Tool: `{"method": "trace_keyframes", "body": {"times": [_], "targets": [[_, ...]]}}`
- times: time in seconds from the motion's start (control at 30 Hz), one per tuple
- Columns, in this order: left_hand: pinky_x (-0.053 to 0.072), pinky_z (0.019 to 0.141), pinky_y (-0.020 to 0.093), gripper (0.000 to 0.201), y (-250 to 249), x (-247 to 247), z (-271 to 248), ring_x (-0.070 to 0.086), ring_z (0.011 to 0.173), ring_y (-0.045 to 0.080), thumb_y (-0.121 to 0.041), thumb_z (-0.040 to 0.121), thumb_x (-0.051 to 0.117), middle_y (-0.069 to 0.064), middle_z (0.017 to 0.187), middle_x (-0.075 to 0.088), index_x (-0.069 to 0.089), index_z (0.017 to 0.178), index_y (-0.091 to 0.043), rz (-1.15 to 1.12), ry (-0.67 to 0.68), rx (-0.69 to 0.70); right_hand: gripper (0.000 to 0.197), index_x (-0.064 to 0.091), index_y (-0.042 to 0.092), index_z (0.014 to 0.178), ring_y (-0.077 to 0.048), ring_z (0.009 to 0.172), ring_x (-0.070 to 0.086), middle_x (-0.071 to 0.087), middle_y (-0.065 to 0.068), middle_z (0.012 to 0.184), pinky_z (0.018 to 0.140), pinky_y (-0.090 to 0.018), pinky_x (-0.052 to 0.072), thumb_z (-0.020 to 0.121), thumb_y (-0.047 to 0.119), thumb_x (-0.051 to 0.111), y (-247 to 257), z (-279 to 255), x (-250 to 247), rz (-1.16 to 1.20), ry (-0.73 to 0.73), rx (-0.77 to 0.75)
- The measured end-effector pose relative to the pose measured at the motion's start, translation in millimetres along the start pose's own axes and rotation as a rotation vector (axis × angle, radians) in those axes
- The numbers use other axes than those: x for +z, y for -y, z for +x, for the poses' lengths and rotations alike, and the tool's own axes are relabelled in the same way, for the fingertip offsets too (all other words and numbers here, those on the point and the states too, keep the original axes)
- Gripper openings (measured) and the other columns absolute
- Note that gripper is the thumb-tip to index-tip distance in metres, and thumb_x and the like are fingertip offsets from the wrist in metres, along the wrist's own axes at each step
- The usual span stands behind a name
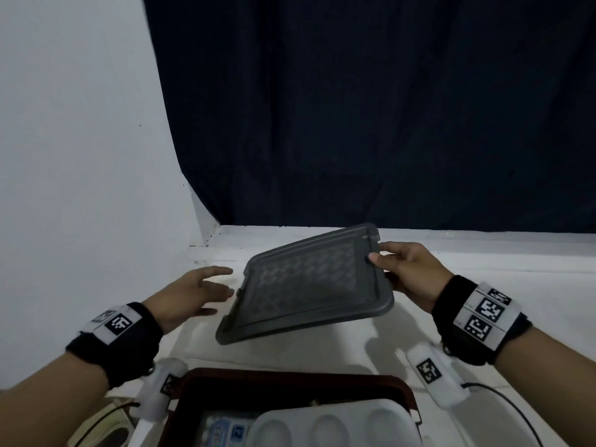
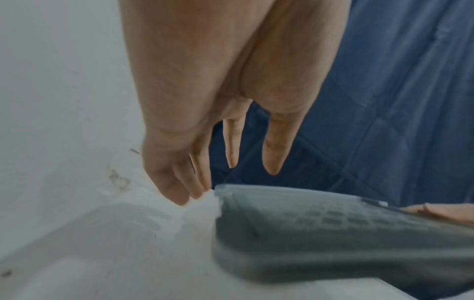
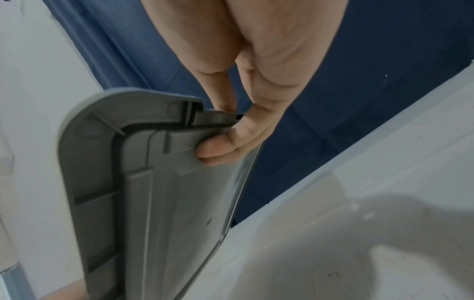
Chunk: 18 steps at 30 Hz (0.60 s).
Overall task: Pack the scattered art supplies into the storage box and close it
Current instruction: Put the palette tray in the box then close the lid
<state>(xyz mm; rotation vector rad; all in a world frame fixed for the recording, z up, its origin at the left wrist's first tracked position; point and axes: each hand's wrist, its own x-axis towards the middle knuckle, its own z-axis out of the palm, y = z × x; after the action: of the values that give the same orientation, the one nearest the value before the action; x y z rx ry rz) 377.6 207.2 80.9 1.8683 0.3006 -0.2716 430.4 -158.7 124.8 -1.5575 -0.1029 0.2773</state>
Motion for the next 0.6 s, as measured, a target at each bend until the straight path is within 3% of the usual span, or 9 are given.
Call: {"method": "trace_keyframes", "body": {"times": [0.1,0.2,0.33,0.43,0.5,0.6], "targets": [[0.052,0.097,0.038,0.046,-16,-6,-13,0.064,0.111,0.02,-0.024,0.092,0.071,0.005,0.115,0.071,0.054,0.134,-0.03,0.093,0.003,0.066,0.019,0.066,0.0,0.112,-0.021,0.073,0.072,0.073,-0.019,0.095,0.062,-0.025,0.057,0.097,0.003,0.054,13,-16,1,0.04,-0.044,-0.052],[0.054,0.098,0.04,0.048,-26,-9,-32,0.068,0.104,0.021,-0.024,0.094,0.066,0.006,0.109,0.075,0.049,0.14,-0.025,0.037,0.045,0.129,0.02,0.066,0.001,0.113,-0.021,0.074,0.071,0.074,-0.015,0.095,0.063,-0.025,0.058,0.097,0.004,0.052,21,-35,1,0.066,-0.04,-0.078],[0.058,0.082,0.025,0.058,-33,-13,-77,0.072,0.098,0.02,-0.032,0.084,0.077,0.007,0.103,0.075,0.055,0.136,-0.024,0.062,0.028,0.243,0.02,0.067,0.002,0.111,-0.022,0.08,0.073,0.074,-0.014,0.099,0.067,-0.027,0.06,0.097,0.004,0.052,25,-71,-2,0.098,-0.022,-0.061],[0.056,0.078,0.018,0.048,-31,-15,-121,0.071,0.101,0.022,-0.02,0.087,0.07,0.007,0.106,0.075,0.058,0.133,-0.028,0.079,0.034,0.292,0.021,0.068,0.002,0.111,-0.027,0.086,0.07,0.072,-0.018,0.106,0.074,-0.03,0.061,0.095,0.005,0.054,21,-102,-5,0.09,-0.008,-0.036],[0.054,0.084,0.023,0.05,-24,-15,-149,0.07,0.104,0.025,-0.015,0.087,0.069,0.008,0.109,0.075,0.057,0.133,-0.03,0.084,0.063,0.324,0.023,0.069,0.003,0.113,-0.027,0.087,0.067,0.07,-0.022,0.104,0.071,-0.03,0.061,0.094,0.005,0.056,13,-122,-5,0.088,-0.001,-0.033],[0.049,0.096,0.038,0.053,-6,-14,-187,0.071,0.1,0.028,-0.015,0.083,0.071,0.01,0.105,0.075,0.059,0.132,-0.032,0.077,0.077,0.346,0.026,0.066,0.006,0.118,-0.024,0.084,0.067,0.071,-0.018,0.097,0.072,-0.031,0.059,0.093,0.008,0.06,-5,-150,0,0.037,-0.037,-0.028]]}}
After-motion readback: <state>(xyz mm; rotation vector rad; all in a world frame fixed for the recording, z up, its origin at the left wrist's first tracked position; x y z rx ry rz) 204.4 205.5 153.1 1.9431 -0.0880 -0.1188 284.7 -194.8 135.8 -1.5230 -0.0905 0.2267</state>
